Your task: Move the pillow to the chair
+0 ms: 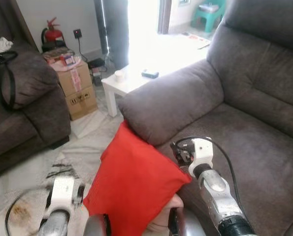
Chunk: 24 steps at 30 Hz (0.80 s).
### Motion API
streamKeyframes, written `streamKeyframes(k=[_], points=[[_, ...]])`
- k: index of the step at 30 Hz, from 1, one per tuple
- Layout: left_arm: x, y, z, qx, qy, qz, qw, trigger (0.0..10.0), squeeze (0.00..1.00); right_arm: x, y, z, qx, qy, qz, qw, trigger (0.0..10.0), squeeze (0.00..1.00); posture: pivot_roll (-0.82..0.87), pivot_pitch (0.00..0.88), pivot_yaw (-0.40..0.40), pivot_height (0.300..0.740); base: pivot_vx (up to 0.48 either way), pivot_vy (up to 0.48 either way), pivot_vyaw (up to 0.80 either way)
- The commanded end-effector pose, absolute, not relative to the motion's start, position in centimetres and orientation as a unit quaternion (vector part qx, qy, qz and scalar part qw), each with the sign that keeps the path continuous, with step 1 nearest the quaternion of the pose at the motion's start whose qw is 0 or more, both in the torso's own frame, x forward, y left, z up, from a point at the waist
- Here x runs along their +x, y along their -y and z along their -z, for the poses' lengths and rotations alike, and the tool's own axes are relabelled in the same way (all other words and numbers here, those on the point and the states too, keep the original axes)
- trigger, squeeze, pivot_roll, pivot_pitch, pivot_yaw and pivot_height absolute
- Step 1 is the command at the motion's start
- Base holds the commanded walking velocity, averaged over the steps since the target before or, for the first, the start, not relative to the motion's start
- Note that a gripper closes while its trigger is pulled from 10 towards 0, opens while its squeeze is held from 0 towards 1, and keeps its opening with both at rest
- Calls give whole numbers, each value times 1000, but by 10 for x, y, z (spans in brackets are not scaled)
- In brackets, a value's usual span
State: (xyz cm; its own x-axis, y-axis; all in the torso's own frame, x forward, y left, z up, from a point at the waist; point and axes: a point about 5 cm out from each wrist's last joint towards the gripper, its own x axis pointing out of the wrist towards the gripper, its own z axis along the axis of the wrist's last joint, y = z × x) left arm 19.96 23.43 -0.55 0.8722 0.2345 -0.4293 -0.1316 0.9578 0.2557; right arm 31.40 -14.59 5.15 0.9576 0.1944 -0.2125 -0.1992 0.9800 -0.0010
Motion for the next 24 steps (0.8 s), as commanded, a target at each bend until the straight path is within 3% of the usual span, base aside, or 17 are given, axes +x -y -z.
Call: streamKeyframes(k=[1,3,8,9,10,11,24], points=[[196,-242,5,134,-233,-107,957,10000,0,315,145,-45,-13,-137,-100,985,10000,0,40,60,-12,593,0,0,0],[190,-247,8,147,-243,-125,951,10000,0,311,148,-30,-37,-184,-95,978,10000,0,46,67,-16,593,0,0,0],[189,-249,11,144,-244,-133,950,10000,0,304,149,-12,0,-243,-87,966,10000,0,52,71,-18,593,0,0,0],[189,-249,11,145,-243,-131,950,10000,0,303,150,-8,14,-259,-81,962,10000,855,52,71,-18,593,0,0,0],[189,-249,11,145,-243,-131,950,10000,0,303,150,-8,14,-259,-81,962,10000,855,52,71,-18,593,0,0,0],[189,-248,11,146,-242,-130,950,10000,0,303,151,-7,23,-262,-75,962,10000,1000,58,75,-20,593,0,0,0],[195,-244,8,130,-233,-122,956,10000,0,305,153,-6,70,-296,-145,941,10000,1000,63,83,-15,593,0,0,0]])
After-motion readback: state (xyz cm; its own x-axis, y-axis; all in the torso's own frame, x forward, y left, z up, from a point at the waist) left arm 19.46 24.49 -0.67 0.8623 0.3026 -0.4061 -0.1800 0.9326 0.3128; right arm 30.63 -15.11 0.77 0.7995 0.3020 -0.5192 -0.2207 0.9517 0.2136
